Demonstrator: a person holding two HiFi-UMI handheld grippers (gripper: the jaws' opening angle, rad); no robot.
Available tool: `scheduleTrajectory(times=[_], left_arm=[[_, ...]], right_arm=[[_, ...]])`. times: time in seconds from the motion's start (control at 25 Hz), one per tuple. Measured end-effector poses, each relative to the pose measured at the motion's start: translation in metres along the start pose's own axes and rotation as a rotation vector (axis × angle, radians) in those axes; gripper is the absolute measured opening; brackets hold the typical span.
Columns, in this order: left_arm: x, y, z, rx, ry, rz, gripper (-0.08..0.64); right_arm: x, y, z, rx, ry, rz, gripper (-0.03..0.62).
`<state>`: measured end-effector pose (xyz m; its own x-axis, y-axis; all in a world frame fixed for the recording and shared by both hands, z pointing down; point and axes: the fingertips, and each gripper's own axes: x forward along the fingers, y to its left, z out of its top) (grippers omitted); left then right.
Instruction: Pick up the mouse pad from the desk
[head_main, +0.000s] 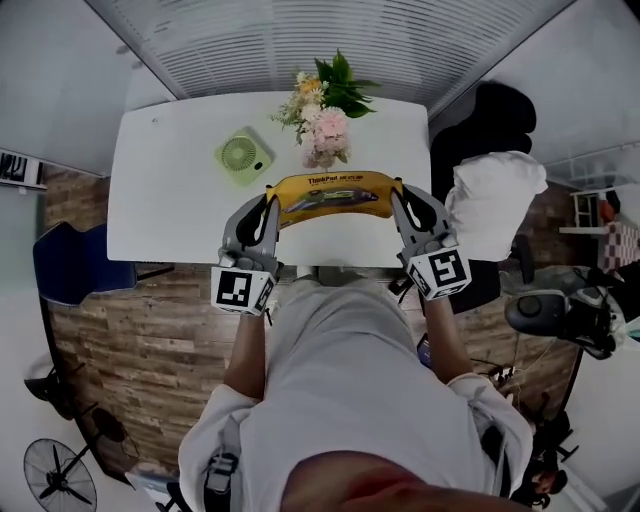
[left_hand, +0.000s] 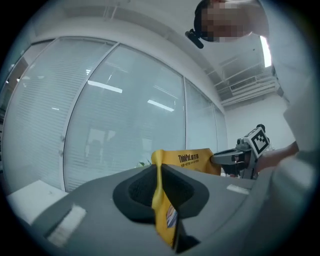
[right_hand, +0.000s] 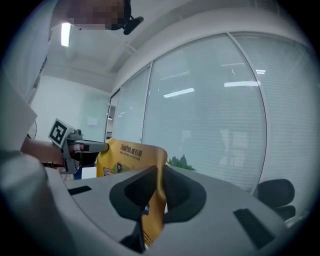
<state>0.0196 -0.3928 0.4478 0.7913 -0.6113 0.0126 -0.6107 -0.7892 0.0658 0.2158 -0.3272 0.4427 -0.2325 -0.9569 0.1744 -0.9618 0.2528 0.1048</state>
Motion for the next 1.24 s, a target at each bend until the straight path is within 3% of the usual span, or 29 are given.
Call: scheduleTrajectory(times=[0.16, 0.28, 0.6, 0.92, 1.24], left_arm=[[-0.005, -0.003, 0.053, 0.054, -0.082, 0.020, 0.025], [-0.011, -0.014, 0.069, 0.076, -0.117, 0.012, 0.024], [-0.034, -0.012, 0.104, 0.141, -0.176, 0.052, 0.025], [-0.026, -0.036, 0.116, 0.191, -0.180, 0.097, 0.025], [-0.004, -0.058, 0.118, 0.219, -0.146, 0.122, 0.025]], right_arm=[[-0.003, 0.018, 0.044, -0.080, -0.084, 0.011, 0.037], [-0.016, 0.023, 0.060, -0.130, -0.118, -0.036, 0.034], [-0.037, 0.026, 0.093, -0.099, -0.208, -0.066, 0.034], [-0.045, 0.003, 0.097, -0.106, -0.264, -0.033, 0.034], [-0.056, -0.033, 0.106, -0.095, -0.257, -0.032, 0.035]])
